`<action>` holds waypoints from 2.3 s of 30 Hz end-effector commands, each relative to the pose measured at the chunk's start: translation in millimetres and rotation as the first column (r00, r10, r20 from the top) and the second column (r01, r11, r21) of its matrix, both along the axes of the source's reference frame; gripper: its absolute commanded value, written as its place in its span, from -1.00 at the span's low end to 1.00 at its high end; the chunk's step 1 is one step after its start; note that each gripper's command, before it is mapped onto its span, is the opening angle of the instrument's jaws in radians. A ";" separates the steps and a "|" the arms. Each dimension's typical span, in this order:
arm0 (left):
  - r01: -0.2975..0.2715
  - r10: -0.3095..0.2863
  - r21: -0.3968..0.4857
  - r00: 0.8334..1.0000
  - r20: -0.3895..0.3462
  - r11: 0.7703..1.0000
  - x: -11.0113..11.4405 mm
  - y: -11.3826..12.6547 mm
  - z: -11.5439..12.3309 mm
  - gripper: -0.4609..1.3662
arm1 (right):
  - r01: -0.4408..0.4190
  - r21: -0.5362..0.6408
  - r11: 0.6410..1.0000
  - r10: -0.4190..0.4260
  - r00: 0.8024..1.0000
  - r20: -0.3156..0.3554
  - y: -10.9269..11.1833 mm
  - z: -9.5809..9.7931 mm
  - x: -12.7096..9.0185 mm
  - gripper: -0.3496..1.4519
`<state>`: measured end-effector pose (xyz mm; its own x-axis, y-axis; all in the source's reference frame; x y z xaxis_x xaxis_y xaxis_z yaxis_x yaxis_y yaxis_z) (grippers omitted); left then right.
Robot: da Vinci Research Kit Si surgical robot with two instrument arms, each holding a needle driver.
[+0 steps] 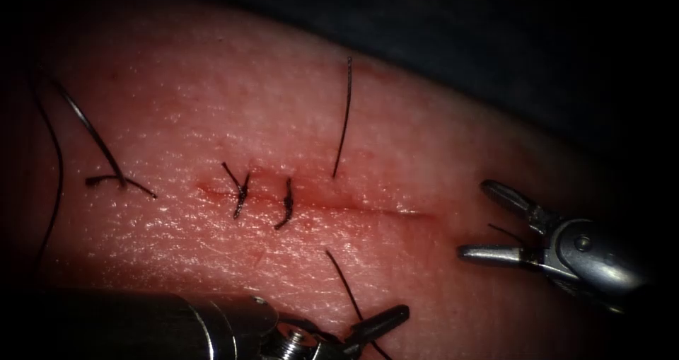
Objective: Wound Closure
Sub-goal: Grab a long length of suture with the left grasper, then grasp the suture with the right tool to handoff more suture to the left
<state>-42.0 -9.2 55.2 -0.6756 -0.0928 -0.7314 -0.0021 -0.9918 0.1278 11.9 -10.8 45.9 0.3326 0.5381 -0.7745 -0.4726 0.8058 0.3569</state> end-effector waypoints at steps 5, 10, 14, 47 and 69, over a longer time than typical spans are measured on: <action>-0.026 0.026 -0.036 1.000 -0.017 0.999 -0.9 -0.5 0.0 0.21 | 0.006 0.004 1.000 -0.006 1.000 0.002 0.0 0.1 0.0 0.74; -0.073 0.072 -0.073 0.997 -0.020 0.995 -1.2 -0.9 -0.4 -0.03 | 0.008 0.005 1.000 -0.008 1.000 0.005 0.0 0.2 -0.3 0.74; -0.102 0.100 -0.101 0.995 -0.029 0.990 -1.4 -1.1 -0.6 -0.29 | 0.007 0.004 1.000 -0.007 1.000 0.006 0.1 0.3 -0.6 0.74; -0.250 0.263 -0.150 0.962 0.072 0.956 1.9 5.9 -1.4 -0.88 | 0.336 -0.348 0.875 -0.374 0.926 -0.045 1.0 4.6 4.7 0.64; -0.280 0.298 -0.143 0.945 0.133 0.949 3.2 7.7 0.8 -0.88 | 0.348 -0.475 0.808 -0.463 0.874 -0.149 0.8 7.0 11.9 0.61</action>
